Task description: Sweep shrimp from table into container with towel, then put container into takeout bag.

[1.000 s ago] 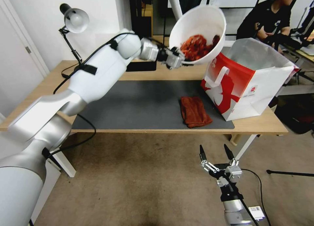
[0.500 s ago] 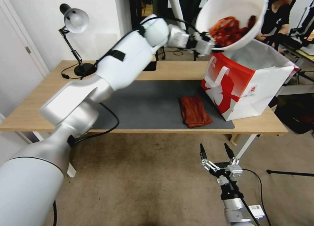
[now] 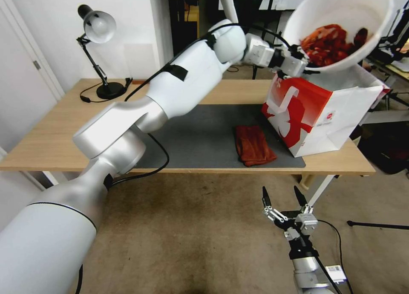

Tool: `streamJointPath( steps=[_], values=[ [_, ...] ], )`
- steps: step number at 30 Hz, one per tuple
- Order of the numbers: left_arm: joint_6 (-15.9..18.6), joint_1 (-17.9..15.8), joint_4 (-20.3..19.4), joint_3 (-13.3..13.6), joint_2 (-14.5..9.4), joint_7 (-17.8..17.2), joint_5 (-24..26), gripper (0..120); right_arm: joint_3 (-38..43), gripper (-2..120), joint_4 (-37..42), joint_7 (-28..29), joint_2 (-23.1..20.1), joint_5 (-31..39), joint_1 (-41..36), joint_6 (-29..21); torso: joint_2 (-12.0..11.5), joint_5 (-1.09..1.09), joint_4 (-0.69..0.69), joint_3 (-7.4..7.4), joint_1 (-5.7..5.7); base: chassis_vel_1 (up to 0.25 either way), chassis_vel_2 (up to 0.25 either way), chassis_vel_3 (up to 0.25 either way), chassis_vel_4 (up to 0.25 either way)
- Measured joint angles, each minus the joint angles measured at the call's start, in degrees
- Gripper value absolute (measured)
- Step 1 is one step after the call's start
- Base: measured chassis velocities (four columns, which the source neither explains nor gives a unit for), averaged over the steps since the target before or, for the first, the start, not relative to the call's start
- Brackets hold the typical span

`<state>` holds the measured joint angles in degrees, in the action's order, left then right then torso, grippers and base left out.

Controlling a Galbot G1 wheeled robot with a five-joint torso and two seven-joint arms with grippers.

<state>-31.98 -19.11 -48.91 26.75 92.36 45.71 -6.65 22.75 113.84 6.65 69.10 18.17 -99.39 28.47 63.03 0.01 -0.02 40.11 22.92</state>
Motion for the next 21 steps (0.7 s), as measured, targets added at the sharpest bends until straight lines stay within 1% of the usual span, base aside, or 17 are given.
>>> streamJointPath(
  steps=[8, 12, 13, 15, 16, 17, 19, 21],
  values=[
    [0.1, -0.1, 0.6, 1.3, 0.0, 0.1, -0.2, 0, 0.2, 100, -0.1, -0.1, -0.2, 0.5, 0.0, 0.2, 0.0, -0.01, 0.03, 0.00, 0.00, 0.000, 0.000, 0.000, 0.000],
    [0.3, -0.4, 1.0, 2.5, -0.1, 0.3, -0.2, 0, 0.5, 100, -0.2, -0.3, -0.4, 0.8, -0.1, 0.6, 0.0, -0.01, 0.02, 0.00, 0.00, 0.000, 0.000, 0.000, 0.000],
    [0.7, -0.4, 0.7, 3.2, -0.1, 0.1, -0.1, 0, 0.6, 100, -0.3, -0.4, -0.4, 0.9, -0.2, 0.7, 0.0, -0.01, 0.02, 0.00, 0.00, 0.000, 0.000, 0.000, 0.000],
    [1.1, -0.4, 0.6, 3.6, -0.1, -0.4, 0.2, 0, 0.6, 100, -0.4, -0.5, -0.4, 0.9, -0.2, 0.8, 0.0, -0.01, 0.02, 0.00, 0.00, 0.000, 0.000, 0.000, 0.000],
    [1.3, -0.4, 0.5, 3.9, -0.1, -1.0, 0.4, 2, 0.6, 100, -0.4, -0.5, -0.4, 0.9, -0.2, 0.8, 0.0, -0.01, 0.01, 0.00, 0.00, 0.000, 0.000, 0.000, 0.000],
    [1.5, -0.6, 0.5, 4.1, -0.1, -1.5, 0.5, 9, 0.5, 100, -0.5, -0.5, -0.4, 0.9, -0.1, 0.9, 0.0, -0.01, 0.01, 0.00, 0.00, 0.000, 0.000, 0.000, 0.000],
    [1.6, -0.7, 0.5, 4.2, -0.1, -1.6, 0.6, 11, 0.5, 100, -0.5, -0.6, -0.4, 0.9, -0.1, 0.9, 0.0, -0.01, 0.02, 0.00, 0.01, 0.000, 0.000, 0.000, 0.000],
    [1.9, -1.0, 0.6, 4.3, -0.2, -2.2, 0.7, 22, 0.5, 100, -0.6, -0.6, -0.4, 0.9, -0.1, 1.0, 0.0, -0.01, 0.02, 0.00, 0.00, 0.000, 0.000, 0.000, 0.000]
  ],
)
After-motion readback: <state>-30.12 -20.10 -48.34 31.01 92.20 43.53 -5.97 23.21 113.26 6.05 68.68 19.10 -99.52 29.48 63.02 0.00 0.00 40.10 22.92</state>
